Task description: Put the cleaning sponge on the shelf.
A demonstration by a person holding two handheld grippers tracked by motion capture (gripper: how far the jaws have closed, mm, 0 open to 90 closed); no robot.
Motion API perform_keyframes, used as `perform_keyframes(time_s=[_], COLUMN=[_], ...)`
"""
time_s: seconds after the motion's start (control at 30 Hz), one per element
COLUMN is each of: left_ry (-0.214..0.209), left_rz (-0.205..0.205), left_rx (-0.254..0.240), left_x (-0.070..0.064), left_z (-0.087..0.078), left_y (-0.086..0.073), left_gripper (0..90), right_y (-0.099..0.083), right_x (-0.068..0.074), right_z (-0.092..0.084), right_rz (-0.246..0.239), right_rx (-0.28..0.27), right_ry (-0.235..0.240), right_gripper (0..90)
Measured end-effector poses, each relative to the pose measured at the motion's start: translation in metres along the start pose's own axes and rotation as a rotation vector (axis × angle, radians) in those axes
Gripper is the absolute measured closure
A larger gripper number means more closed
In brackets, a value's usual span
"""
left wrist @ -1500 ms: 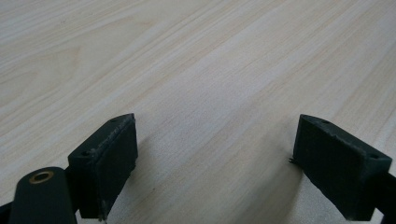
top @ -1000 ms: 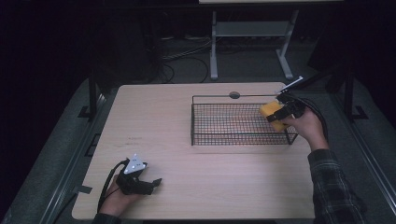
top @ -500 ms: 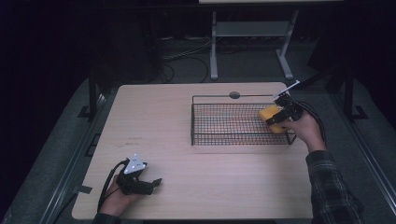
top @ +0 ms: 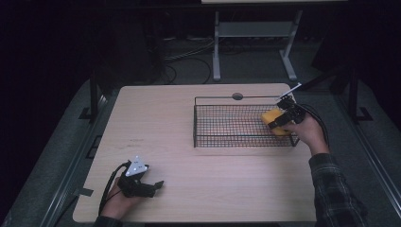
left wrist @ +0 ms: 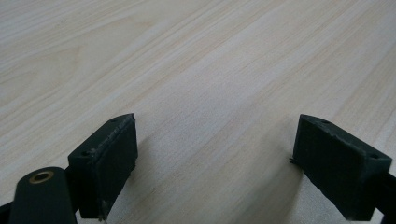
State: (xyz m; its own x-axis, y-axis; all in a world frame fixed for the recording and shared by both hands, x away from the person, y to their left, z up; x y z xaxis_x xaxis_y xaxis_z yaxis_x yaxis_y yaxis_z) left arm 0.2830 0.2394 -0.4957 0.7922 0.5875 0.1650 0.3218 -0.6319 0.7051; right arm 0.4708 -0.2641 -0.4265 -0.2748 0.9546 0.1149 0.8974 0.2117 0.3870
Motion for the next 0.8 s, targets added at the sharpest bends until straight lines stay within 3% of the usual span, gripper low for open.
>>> perform_keyframes(time_s=[0.47, 0.8], left_ry=[0.0, 0.0], left_rz=[0.0, 0.0], left_rx=[0.002, 0.002], left_x=[0.0, 0.0], left_z=[0.0, 0.0], left_y=[0.0, 0.0], left_gripper=[13.0, 13.0], right_y=[-0.001, -0.004], right_x=[0.002, 0.006], right_z=[-0.004, -0.021], right_rz=[-0.002, -0.011], right_rx=[-0.004, -0.043], right_ry=[0.002, 0.016], right_gripper=[17.7, 17.3])
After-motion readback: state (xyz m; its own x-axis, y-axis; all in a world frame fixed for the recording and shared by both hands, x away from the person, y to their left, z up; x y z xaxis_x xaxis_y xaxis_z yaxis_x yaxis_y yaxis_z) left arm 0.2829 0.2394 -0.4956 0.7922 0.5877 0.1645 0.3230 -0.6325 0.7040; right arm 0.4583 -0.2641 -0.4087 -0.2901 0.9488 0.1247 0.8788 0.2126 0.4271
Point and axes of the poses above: each handheld gripper's, and its own axes: z roughly forward along the jaws, y roughly out of its top, x roughly to its left, the point moved 3 cm from there along z, roughly forward along the jaws, and after that the axes turned 13 degrees about z, right-handed, at the moved point
